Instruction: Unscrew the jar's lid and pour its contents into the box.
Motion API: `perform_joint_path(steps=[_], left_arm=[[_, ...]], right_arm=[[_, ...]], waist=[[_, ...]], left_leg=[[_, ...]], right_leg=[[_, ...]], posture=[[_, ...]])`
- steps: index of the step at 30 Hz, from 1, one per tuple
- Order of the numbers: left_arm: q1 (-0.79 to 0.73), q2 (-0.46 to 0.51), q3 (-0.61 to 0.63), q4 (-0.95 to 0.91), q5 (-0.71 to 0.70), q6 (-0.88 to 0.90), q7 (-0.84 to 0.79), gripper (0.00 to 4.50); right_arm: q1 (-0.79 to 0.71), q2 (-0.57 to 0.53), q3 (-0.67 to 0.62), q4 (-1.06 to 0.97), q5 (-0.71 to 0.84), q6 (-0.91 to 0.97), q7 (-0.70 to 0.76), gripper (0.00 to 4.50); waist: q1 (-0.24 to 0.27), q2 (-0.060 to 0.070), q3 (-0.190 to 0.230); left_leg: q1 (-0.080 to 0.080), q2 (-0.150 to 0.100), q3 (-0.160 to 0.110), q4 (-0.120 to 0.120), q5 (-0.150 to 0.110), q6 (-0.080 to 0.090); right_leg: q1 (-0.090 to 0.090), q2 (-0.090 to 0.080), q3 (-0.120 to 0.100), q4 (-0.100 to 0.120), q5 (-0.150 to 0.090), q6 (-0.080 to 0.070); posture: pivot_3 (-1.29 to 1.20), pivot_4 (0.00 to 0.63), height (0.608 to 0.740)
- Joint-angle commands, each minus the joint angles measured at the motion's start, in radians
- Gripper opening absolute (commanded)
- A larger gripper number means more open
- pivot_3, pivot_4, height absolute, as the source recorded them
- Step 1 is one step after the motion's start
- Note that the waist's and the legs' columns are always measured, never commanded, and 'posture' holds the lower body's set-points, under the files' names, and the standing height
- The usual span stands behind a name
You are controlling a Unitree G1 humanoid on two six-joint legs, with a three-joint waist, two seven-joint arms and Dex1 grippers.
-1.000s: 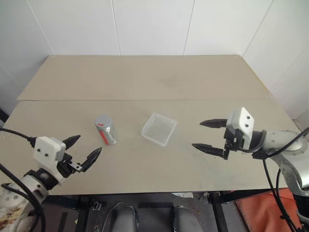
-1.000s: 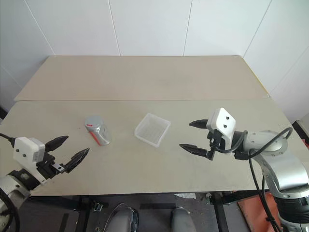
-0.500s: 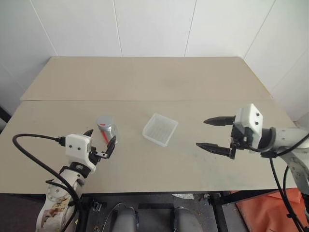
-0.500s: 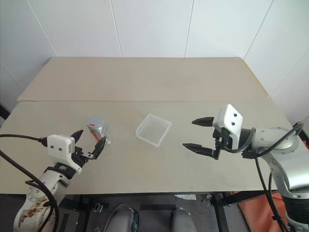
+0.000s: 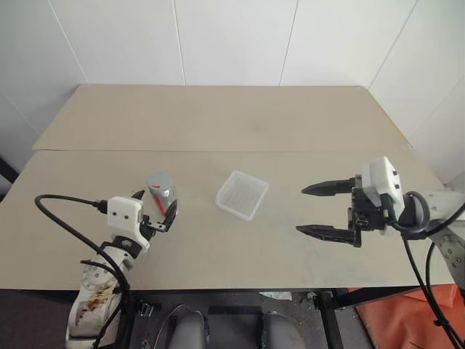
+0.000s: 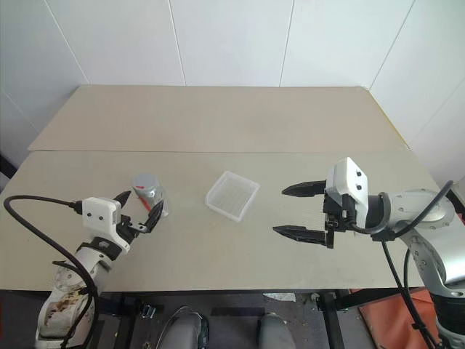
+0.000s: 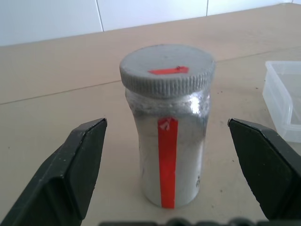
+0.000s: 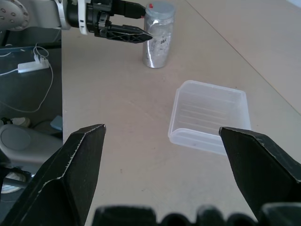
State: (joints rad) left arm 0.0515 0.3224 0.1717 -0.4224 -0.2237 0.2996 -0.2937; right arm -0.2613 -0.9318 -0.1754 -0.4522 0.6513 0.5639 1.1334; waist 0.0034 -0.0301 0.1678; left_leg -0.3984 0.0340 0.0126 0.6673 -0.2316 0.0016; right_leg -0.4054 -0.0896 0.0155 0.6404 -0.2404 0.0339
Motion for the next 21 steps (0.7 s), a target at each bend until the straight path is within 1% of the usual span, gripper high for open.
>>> perform_joint_path(steps=[1,8,21], left_arm=[[-0.047,-0.003,-0.018,0.020,0.021,-0.044,0.002,4.49],[-0.103,-0.010,-0.030,0.073,0.028,-0.051,-0.003,4.49],[-0.153,-0.023,-0.051,0.142,0.034,-0.064,-0.004,4.49]], right_arm=[[0.000,-0.011,-0.040,-0.031,0.024,-0.011,-0.001,4.50],[0.016,-0.005,-0.050,-0.053,0.026,-0.017,-0.013,4.50],[0.049,-0.013,-0.082,-0.081,0.030,-0.013,-0.018,4.50]], waist=[[0.002,0.000,0.000],[0.006,0.000,0.000],[0.007,0.000,0.000]], left_leg=[[0.000,0.000,0.000,0.000,0.000,0.000],[0.000,0.000,0.000,0.000,0.000,0.000],[0.000,0.000,0.000,0.000,0.000,0.000]], right_leg=[[0.000,0.000,0.000,0.000,0.000,0.000],[0.000,0.000,0.000,0.000,0.000,0.000],[0.000,0.000,0.000,-0.001,0.000,0.000]], posture=[[0.00,0.150,0.740],[0.00,0.150,0.740],[0.00,0.150,0.740]])
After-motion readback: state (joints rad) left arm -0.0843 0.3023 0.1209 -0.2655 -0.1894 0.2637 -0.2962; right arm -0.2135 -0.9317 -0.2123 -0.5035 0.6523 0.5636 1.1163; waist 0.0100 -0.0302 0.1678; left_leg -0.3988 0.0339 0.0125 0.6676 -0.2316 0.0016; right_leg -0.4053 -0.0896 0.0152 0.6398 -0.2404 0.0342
